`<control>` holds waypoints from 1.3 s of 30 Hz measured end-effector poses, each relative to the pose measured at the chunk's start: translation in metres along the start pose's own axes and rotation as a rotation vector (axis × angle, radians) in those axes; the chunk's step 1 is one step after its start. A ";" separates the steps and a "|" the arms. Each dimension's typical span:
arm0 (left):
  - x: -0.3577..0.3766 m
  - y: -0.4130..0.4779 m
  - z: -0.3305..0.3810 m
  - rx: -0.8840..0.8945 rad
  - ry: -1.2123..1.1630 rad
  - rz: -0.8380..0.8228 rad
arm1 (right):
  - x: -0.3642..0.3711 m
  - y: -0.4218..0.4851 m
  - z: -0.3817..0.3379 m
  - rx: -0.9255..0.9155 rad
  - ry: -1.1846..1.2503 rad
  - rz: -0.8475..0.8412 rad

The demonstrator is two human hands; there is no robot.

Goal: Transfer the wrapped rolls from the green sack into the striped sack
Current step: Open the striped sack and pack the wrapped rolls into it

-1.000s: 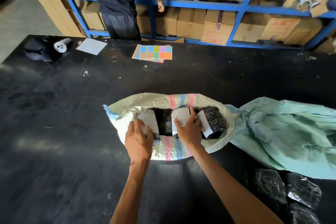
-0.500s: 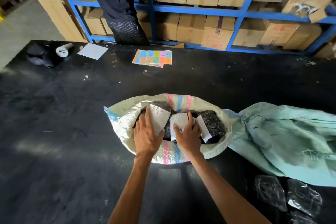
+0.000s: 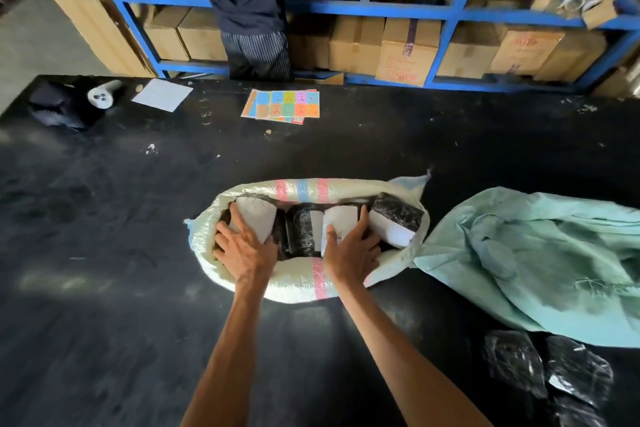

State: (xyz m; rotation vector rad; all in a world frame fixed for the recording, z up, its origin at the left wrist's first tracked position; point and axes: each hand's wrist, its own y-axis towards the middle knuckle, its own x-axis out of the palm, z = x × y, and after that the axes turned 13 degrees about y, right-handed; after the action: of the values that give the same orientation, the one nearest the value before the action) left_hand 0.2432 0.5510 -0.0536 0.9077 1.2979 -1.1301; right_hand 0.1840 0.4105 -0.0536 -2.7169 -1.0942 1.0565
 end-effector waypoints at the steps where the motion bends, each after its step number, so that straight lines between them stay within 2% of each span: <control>1: -0.001 -0.001 -0.006 -0.037 -0.006 -0.028 | -0.001 0.000 0.001 -0.051 -0.027 -0.002; 5: 0.000 -0.004 -0.021 -0.160 -0.090 -0.103 | -0.010 0.011 0.006 -0.251 -0.132 -0.112; 7: 0.005 -0.011 -0.025 -0.147 -0.129 -0.073 | -0.012 0.018 0.008 -0.346 -0.173 -0.175; 10: 0.009 -0.023 -0.022 -0.165 -0.223 0.000 | -0.002 0.013 0.002 -0.494 -0.220 -0.154; 16: 0.008 -0.036 -0.019 -0.199 -0.247 0.050 | 0.027 0.004 -0.010 -0.516 -0.298 -0.175; 20: 0.004 -0.029 -0.021 -0.221 -0.278 0.031 | 0.013 0.025 -0.003 -0.646 -0.422 -0.137; 22: 0.001 -0.020 -0.021 -0.246 -0.288 0.010 | -0.002 0.033 0.000 -0.699 -0.461 -0.217; 25: -0.011 -0.011 -0.017 -0.274 -0.292 -0.061 | -0.036 0.039 0.007 -0.762 -0.314 -0.393; 27: -0.021 -0.017 -0.012 -0.275 -0.300 -0.054 | -0.067 0.039 0.014 -0.796 -0.166 -0.399; 30: -0.033 -0.059 0.008 -0.141 -0.299 0.064 | -0.126 0.036 0.040 -0.827 -0.064 -0.260; 32: -0.032 -0.108 0.030 0.083 -0.377 0.177 | -0.174 0.032 0.069 -0.749 -0.023 -0.177; 33: -0.029 -0.132 0.040 0.214 -0.412 0.180 | -0.196 0.030 0.085 -0.697 -0.020 -0.144; 35: -0.015 -0.189 0.061 0.473 -0.449 0.066 | -0.246 0.022 0.127 -0.587 -0.037 -0.072; 37: 0.002 -0.243 0.076 0.675 -0.458 -0.131 | -0.291 0.012 0.170 -0.496 -0.015 -0.005; 39: 0.018 -0.292 0.087 0.762 -0.418 -0.373 | -0.328 0.000 0.208 -0.411 0.004 0.070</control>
State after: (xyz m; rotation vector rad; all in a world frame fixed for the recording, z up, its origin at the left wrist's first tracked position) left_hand -0.0183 0.3947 -0.0358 0.9021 0.6894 -2.0602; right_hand -0.1124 0.1618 -0.0226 -3.0855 -1.3576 0.9194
